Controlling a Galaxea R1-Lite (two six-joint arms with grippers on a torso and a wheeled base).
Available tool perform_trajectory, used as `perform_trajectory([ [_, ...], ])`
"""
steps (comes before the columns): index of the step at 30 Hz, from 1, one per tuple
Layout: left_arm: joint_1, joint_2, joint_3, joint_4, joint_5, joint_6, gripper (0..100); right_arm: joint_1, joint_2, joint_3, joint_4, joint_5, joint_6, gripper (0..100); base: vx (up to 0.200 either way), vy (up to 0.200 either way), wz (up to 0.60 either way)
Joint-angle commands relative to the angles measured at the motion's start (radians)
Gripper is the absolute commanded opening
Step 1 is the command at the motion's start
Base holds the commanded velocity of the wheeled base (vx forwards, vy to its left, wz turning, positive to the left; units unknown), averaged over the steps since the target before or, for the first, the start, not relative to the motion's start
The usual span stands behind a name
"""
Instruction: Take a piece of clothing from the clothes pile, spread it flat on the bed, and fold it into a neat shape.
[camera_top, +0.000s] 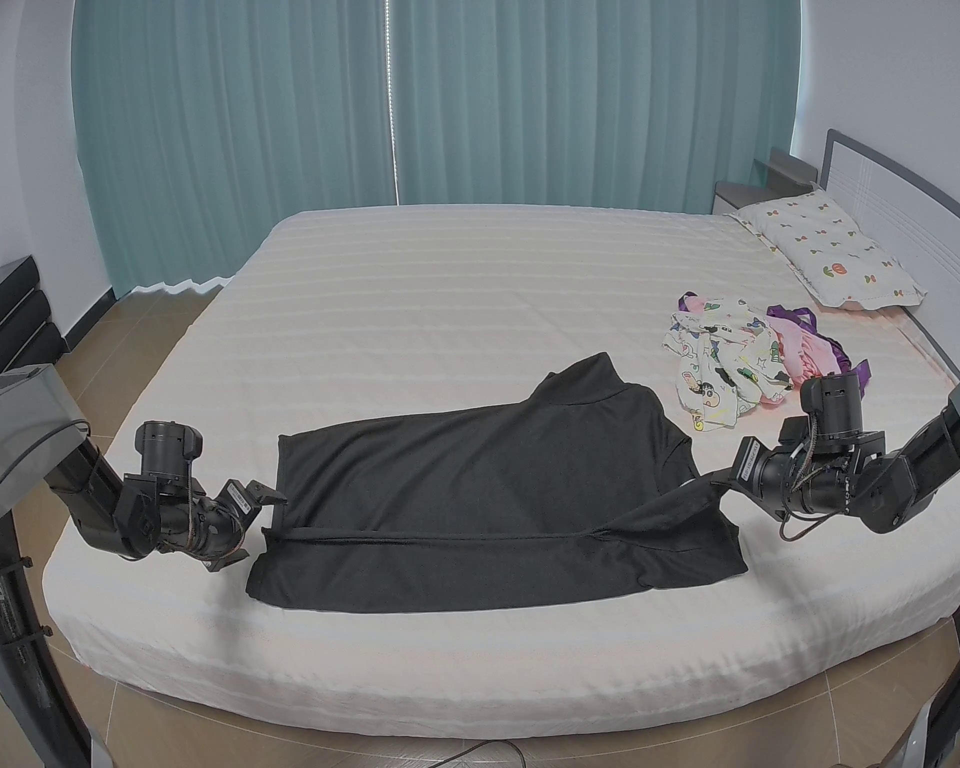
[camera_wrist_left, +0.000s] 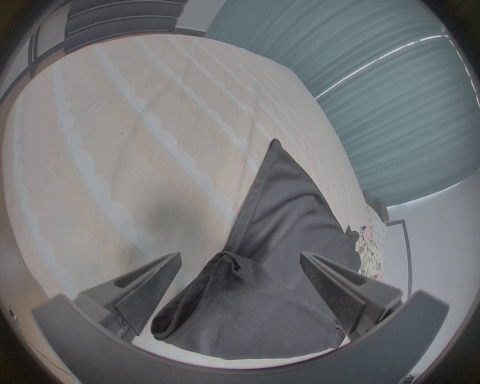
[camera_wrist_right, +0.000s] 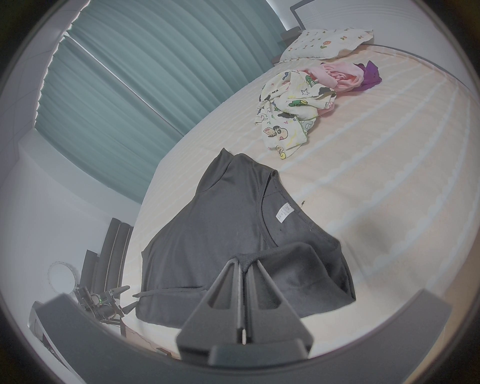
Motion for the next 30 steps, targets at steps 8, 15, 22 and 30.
perform_trajectory([
  [8, 0.025, -0.14, 0.159, -0.01, -0.016, -0.003, 100, 0.029, -0.139, 0.184, 0.044, 0.057, 0.031, 0, 0.0, 0.0, 0.0],
  [15, 0.024, -0.16, 0.222, -0.01, -0.021, -0.009, 100, 0.014, -0.148, 0.267, 0.054, 0.048, 0.014, 100, 0.0, 0.0, 0.0],
  [22, 0.014, -0.162, 0.248, -0.012, -0.106, -0.047, 100, -0.016, -0.124, 0.279, 0.037, 0.054, 0.009, 100, 0.0, 0.0, 0.0],
  [30, 0.011, -0.16, 0.297, -0.061, -0.148, -0.052, 100, -0.036, -0.048, 0.251, -0.04, 0.059, 0.025, 100, 0.0, 0.0, 0.0],
])
